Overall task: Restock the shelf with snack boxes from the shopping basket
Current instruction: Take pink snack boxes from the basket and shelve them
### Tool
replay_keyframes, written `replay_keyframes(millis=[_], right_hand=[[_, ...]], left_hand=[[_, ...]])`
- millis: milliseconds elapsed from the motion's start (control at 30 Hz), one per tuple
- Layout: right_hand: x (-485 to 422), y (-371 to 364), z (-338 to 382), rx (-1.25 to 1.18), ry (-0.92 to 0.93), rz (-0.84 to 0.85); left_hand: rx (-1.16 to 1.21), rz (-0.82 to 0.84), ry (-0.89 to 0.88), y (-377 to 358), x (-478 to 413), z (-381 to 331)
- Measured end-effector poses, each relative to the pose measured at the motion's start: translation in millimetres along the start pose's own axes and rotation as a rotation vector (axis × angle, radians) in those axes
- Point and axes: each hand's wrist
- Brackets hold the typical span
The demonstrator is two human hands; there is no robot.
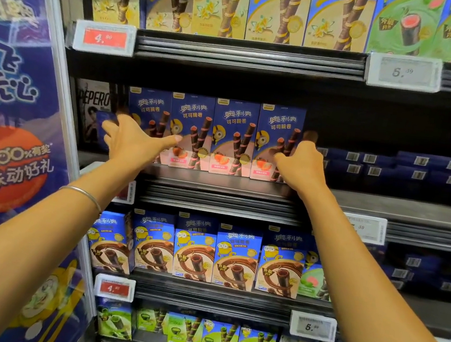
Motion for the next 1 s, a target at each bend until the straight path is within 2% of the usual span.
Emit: replay_keyframes(millis=[233, 467, 600, 833, 1000], right_hand=[[-2.5, -1.0, -3.4, 0.02, 0.009, -0.022], [-5.3, 1.2, -4.4, -0.085, -0.06, 0.089], [-5.3, -0.8, -5.0, -0.034, -0.03, 0.146], [-5.3, -3.5, -4.2, -0.003, -0.02, 0.137], [-3.0, -0.7, -4.6, -0.113, -0.058, 0.18]], left_hand=[[-0.018, 0.009, 0.039, -1.4, 1.0, 1.7], [-0.074, -0.011, 0.031, -6.0, 0.1, 4.9], [-0.094, -0.012, 0.033, -8.3, -2.6, 8.3], [-0.12, 0.009, 0.022, -9.1, -5.9, 16.2], [-0.129, 0.001, 0.005, -7.8, -4.2, 17.1]])
Point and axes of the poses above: each hand's wrist, its own x-axis away from the middle knuckle, its own y-axis out of the back of the hand, z = x × y, and after that the axes turned 7 degrees about x, right-handed
